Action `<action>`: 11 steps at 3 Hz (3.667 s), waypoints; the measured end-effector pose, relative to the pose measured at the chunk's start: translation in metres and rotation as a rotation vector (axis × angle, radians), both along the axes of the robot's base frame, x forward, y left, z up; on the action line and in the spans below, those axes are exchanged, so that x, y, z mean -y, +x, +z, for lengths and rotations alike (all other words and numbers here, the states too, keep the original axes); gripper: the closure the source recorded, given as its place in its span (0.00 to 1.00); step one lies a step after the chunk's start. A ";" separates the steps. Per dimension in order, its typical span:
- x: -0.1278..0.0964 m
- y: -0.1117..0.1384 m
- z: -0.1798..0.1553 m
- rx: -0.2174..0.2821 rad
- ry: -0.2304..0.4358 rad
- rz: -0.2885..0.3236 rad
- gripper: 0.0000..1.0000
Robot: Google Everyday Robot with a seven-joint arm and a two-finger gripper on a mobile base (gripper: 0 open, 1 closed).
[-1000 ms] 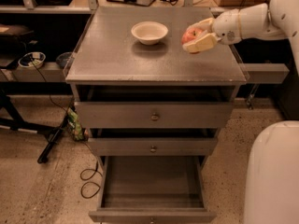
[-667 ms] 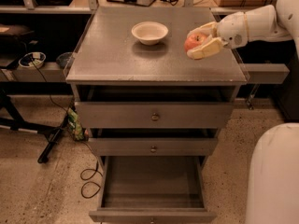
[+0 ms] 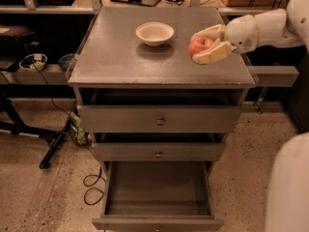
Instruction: Place apple into bottom drawer
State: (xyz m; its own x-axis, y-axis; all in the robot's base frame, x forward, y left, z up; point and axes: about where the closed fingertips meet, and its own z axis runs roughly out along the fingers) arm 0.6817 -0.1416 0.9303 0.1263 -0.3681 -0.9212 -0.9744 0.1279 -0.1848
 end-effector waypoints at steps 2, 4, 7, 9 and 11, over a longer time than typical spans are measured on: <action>0.009 -0.041 0.012 0.052 0.024 -0.084 1.00; 0.007 -0.056 -0.009 0.040 0.007 -0.196 1.00; 0.011 -0.095 -0.033 0.035 0.063 -0.340 1.00; 0.017 -0.103 -0.085 0.031 0.057 -0.513 1.00; 0.018 -0.106 -0.144 -0.032 0.032 -0.544 1.00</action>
Offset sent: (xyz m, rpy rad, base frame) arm -0.0646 -0.0091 -0.0028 0.0214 -0.0543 -0.1787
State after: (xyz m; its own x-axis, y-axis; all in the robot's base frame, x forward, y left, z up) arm 0.5757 -0.1593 0.7868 -0.1025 -0.3446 -0.9331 -0.7714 0.6198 -0.1442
